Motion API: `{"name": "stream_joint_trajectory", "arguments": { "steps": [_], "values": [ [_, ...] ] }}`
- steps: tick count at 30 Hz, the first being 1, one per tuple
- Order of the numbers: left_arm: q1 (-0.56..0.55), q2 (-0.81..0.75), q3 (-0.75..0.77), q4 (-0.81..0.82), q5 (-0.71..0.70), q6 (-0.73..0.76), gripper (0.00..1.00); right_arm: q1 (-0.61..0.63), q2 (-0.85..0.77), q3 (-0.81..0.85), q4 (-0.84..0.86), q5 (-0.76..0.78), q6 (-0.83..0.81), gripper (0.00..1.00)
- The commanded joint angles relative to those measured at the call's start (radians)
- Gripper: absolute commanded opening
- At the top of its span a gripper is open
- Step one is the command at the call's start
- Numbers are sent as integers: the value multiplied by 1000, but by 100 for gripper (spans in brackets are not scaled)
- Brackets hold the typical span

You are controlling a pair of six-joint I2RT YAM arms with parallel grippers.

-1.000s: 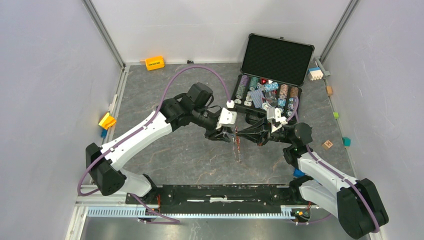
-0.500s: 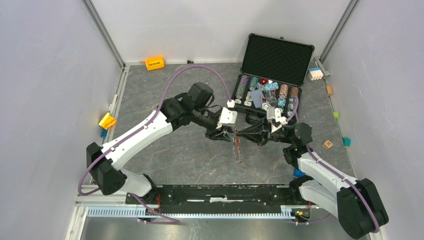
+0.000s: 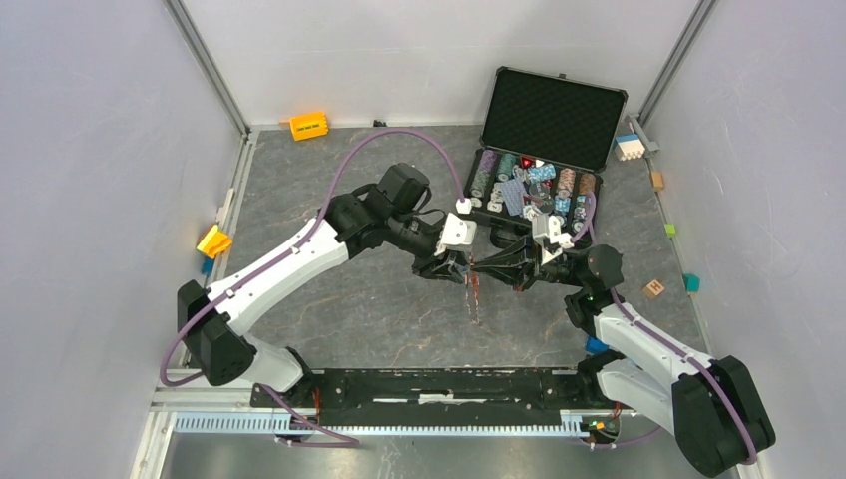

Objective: Put the keys on the keyring

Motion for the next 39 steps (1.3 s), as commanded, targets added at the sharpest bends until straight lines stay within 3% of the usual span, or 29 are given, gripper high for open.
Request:
{"name": "stream_joint_trajectory", "arguments": {
  "steps": [1, 24, 39],
  "values": [
    [-1, 16, 45, 10, 52, 10, 45, 3, -4, 18, 46, 9, 1, 0],
    [-1, 23, -23, 88, 62, -33, 40, 3, -9, 10, 67, 13, 17, 0],
    [-1, 10, -45, 143, 31, -87, 28, 3, -14, 8, 64, 16, 10, 0]
  ]
}}
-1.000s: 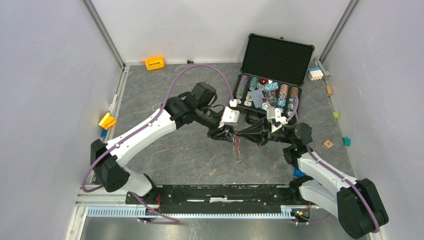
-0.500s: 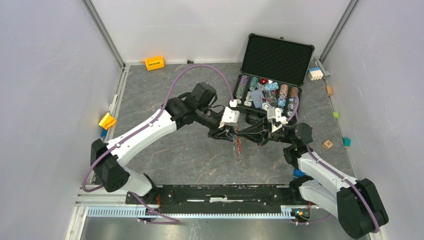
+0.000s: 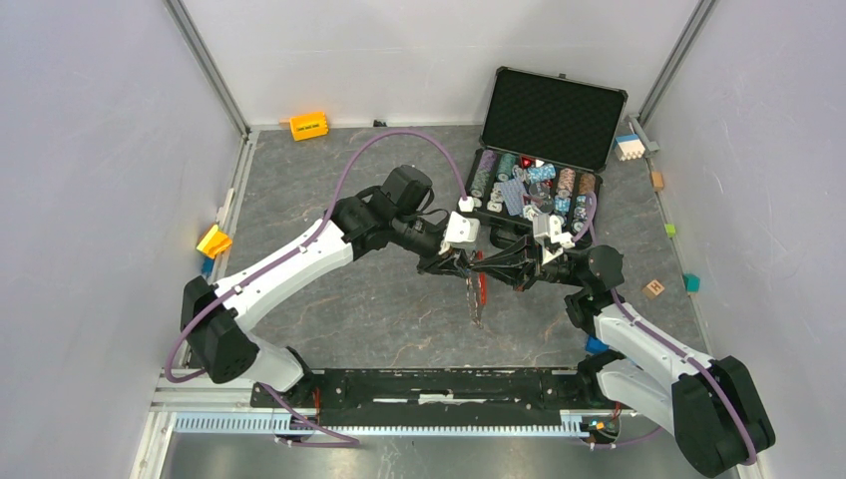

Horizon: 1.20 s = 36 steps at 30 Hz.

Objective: Put the keys on the keyring

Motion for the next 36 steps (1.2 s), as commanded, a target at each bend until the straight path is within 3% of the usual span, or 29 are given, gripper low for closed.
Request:
{"name": "stream_joint_trajectory", "arguments": {
  "steps": [1, 10, 15, 18, 27, 36],
  "values": [
    [-1, -15, -5, 50, 14, -37, 27, 3, -13, 9, 54, 21, -5, 0],
    [-1, -36, -7, 50, -17, -45, 2, 3, -13, 7, 29, 32, -32, 0],
    [-4, -49, 22, 6, -110, -80, 2, 1, -21, 7, -28, 51, -93, 0],
    [-18, -24, 89, -104, -207, -71, 2, 1, -19, 12, -59, 52, -125, 1],
    [-88, 79, 281, -388, -429, -95, 2, 0, -4, 22, -91, 46, -148, 29],
    [-134, 165, 429, -513, -547, -125, 2, 3, -2, 15, -60, 23, -125, 34]
  ]
}}
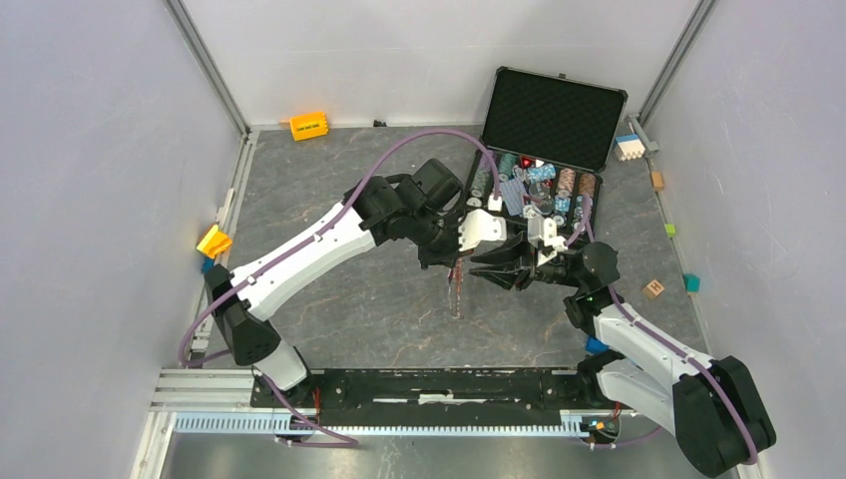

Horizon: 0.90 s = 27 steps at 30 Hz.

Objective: Put the keys on the keyring

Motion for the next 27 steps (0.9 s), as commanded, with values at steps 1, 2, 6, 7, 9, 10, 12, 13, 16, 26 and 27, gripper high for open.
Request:
{"name": "stream_joint_trajectory", "arguments": {
  "steps": [1, 2, 6, 7, 9, 10, 12, 13, 16, 26, 27],
  "values": [
    [-32, 37, 103, -93, -101, -32, 2, -3, 2, 15, 38, -10, 1, 34],
    [-41, 53, 116, -114, -119, -25, 2, -1, 3, 15, 37, -10, 0, 34],
    [-64, 123, 200, -210, -186, -27, 2, -2, 9, 14, 36, -11, -2, 34],
    [-71, 141, 222, -242, -206, -27, 2, -1, 10, 15, 35, -11, -3, 34],
    [-80, 181, 267, -294, -235, -31, 2, -1, 12, 13, 36, -13, -5, 34],
    [-84, 196, 284, -313, -250, -35, 2, -2, 12, 13, 34, -14, -6, 34],
    [-92, 215, 310, -341, -275, -38, 2, -2, 13, 11, 35, -16, -8, 34],
    [-96, 219, 320, -348, -289, -43, 2, -2, 12, 10, 35, -16, -8, 34],
    [-104, 241, 362, -387, -329, -43, 2, -2, 16, 7, 36, -14, -9, 34],
    [-134, 308, 520, -536, -418, -43, 2, 3, 26, -2, 58, -14, 0, 35],
    [-135, 309, 520, -535, -419, -45, 2, 4, 26, -3, 62, -15, 1, 35]
  ]
}}
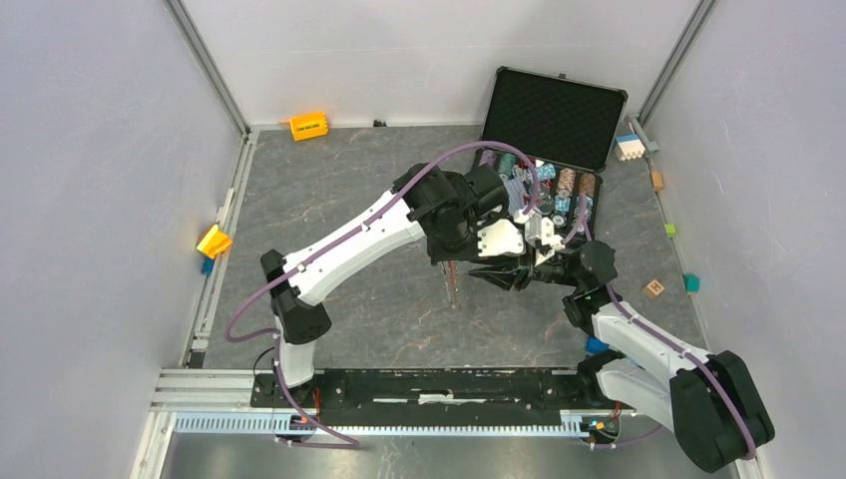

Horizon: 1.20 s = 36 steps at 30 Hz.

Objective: Put the keys on the keyring

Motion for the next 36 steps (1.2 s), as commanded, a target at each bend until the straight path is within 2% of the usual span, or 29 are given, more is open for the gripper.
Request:
{"name": "stream_joint_trajectory", "arguments": {
  "steps": [1, 7, 13, 25, 36],
  "values": [
    [-12, 3, 44, -80, -33, -25, 2, 4, -2, -4, 65, -6, 4, 35],
    [-12, -31, 21, -26, 107, -12, 2, 15, -6, -18, 131, -17, 44, 36],
    [-12, -92, -54, 58, 212, 9, 2, 19, 13, -62, 350, -26, 190, 36],
    [-12, -165, -157, 153, 276, 14, 2, 18, 60, -85, 499, 2, 306, 33],
    [-12, -210, -213, 212, 303, 6, 2, 30, 74, -82, 529, 2, 333, 22]
  ]
}}
